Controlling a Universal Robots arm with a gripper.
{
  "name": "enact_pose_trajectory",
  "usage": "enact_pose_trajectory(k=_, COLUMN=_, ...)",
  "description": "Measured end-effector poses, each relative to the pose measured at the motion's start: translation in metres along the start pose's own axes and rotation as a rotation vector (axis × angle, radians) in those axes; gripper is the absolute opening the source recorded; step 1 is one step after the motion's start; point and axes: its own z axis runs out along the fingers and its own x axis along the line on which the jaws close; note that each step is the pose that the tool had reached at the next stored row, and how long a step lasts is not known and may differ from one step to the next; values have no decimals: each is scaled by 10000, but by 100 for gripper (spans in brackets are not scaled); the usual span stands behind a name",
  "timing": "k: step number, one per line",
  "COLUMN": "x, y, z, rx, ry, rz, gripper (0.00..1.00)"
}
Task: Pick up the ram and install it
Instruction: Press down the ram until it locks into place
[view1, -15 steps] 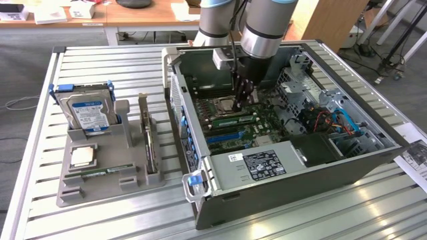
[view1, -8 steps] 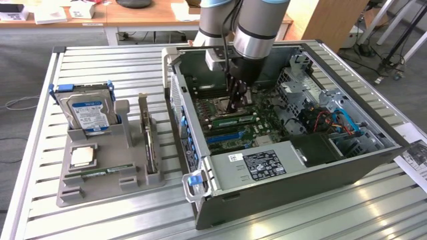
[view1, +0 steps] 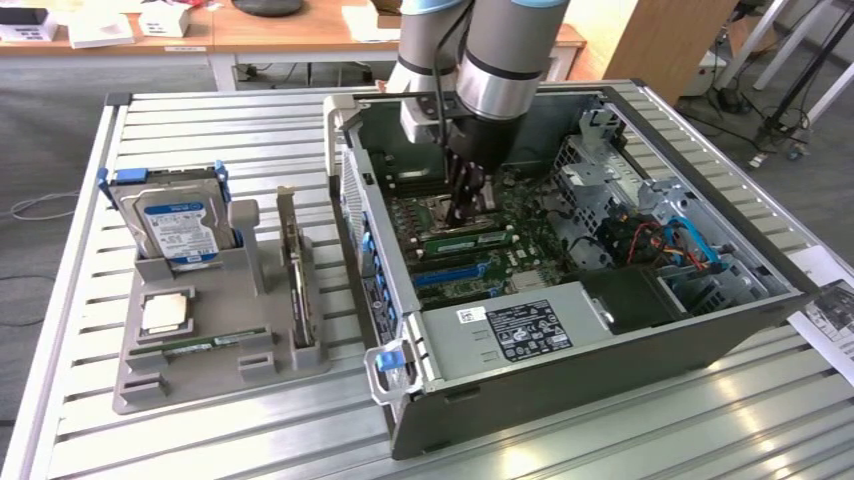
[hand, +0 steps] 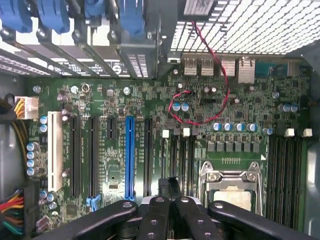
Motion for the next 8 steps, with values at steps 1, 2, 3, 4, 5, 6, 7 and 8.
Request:
enact_pose_trajectory(k=1, x=0, y=19, z=1, rx=0, ry=0, rz=3, gripper=11)
enact_pose_trajectory(k=2, x=0, y=39, z=4, rx=1, ry=-2, rz=6, gripper=11)
enact_pose_trajectory(k=3, x=0, y=59, z=6, rx=1, ry=-2, rz=11, gripper=11)
enact_pose_trajectory(k=4, x=0, y=77, z=7, rx=1, ry=-2, rz=14, gripper=11)
enact_pose_trajectory(k=5, x=0, y=94, z=9, rx=1, ry=-2, rz=18, gripper=11)
enact_pose_trajectory(k=6, x=0, y=109, z=10, rx=1, ry=-3, rz=22, gripper=11)
enact_pose_trajectory(k=7, x=0, y=122, z=11, rx=1, ry=-3, rz=25, gripper=11)
enact_pose_trajectory(k=8, x=0, y=134, z=12, rx=2, ry=-3, rz=28, gripper=11)
